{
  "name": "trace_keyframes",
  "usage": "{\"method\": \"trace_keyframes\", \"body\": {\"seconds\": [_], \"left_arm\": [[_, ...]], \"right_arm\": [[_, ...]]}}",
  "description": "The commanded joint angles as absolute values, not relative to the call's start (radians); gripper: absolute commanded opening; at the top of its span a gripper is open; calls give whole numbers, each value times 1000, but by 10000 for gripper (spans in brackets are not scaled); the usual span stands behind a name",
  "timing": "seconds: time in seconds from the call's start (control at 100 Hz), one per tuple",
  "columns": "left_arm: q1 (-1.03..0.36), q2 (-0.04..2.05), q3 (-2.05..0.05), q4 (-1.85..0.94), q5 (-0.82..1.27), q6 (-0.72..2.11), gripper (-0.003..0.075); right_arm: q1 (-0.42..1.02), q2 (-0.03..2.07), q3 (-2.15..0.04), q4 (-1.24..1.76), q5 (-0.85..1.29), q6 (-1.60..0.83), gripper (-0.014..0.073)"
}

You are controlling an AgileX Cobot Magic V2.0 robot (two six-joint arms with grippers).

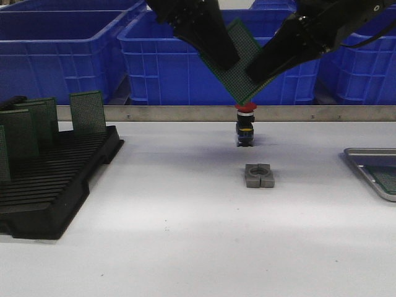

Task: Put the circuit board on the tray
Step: 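Grasp the second board's free edge with the right gripper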

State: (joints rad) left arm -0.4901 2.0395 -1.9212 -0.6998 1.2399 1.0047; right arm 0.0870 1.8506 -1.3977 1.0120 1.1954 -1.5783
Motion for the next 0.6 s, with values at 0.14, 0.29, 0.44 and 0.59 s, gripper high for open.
{"method": "trace_keyframes", "body": {"seconds": [0.14,0.29,0.44,0.59], "left_arm": [[-498,1971,-1954,-769,1275,996,-14],[-498,1971,-1954,-769,1275,996,139],[-498,1971,-1954,-769,1275,996,512],[-498,1971,-1954,-769,1275,996,671]], "right_arm": [[85,1802,-1426,1083,1260,-1588,-57],[85,1802,-1426,1083,1246,-1588,-60],[85,1802,-1426,1083,1242,-1588,-60],[83,1800,-1426,1083,1243,-1588,-60]]}}
